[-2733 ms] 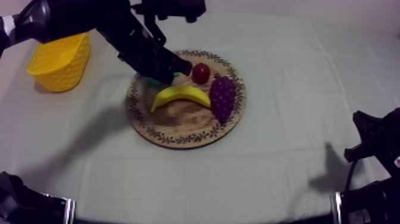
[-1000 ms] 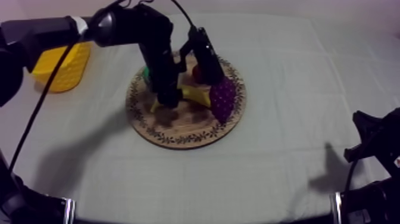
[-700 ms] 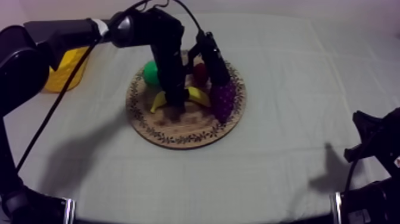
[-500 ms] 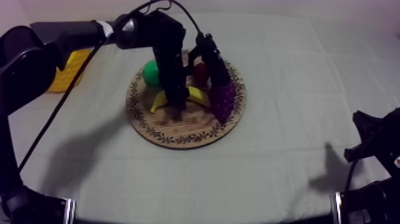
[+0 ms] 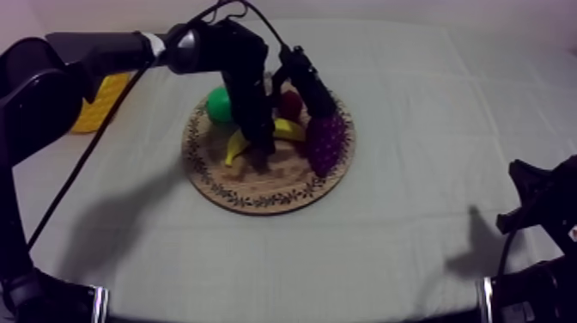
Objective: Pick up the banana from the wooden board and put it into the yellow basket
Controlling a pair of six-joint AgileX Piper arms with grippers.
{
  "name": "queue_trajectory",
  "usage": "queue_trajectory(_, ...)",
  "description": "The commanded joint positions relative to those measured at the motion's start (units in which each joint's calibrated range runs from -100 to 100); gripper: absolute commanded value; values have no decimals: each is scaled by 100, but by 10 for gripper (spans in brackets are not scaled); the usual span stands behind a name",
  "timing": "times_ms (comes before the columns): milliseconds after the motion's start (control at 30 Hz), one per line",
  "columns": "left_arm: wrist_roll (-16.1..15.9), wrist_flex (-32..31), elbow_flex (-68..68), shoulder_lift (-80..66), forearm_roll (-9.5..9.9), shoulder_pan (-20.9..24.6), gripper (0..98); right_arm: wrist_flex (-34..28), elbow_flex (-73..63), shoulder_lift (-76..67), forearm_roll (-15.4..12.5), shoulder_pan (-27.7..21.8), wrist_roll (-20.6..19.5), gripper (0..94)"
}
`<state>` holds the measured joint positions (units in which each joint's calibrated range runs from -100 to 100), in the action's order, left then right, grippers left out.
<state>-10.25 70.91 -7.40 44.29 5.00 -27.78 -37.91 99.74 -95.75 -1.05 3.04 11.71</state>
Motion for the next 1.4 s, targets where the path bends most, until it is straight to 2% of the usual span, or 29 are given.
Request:
queue_trajectory(0,19,-8,107,-107,-9,4,96,1,4,-1,0,2,-2,4)
queue_trajectory(400,55,43,760,-1638,35,36,97,1,4,-1,0,2,0,4)
queue_trajectory(700,63,641,559,-2628,88,-61,107,1,4,-1,0,2,0,4)
queue_trajectory(867,81,651,682,-2841,151,-16,111,1,4,-1,0,2,3,4)
queue_trajectory(1100,33,640,657,-3071,199,489,113,1,4,-1,0,2,0,4)
queue_trajectory(1367,-78,821,188,-3096,259,1439,107,1,4,-1,0,2,-2,4)
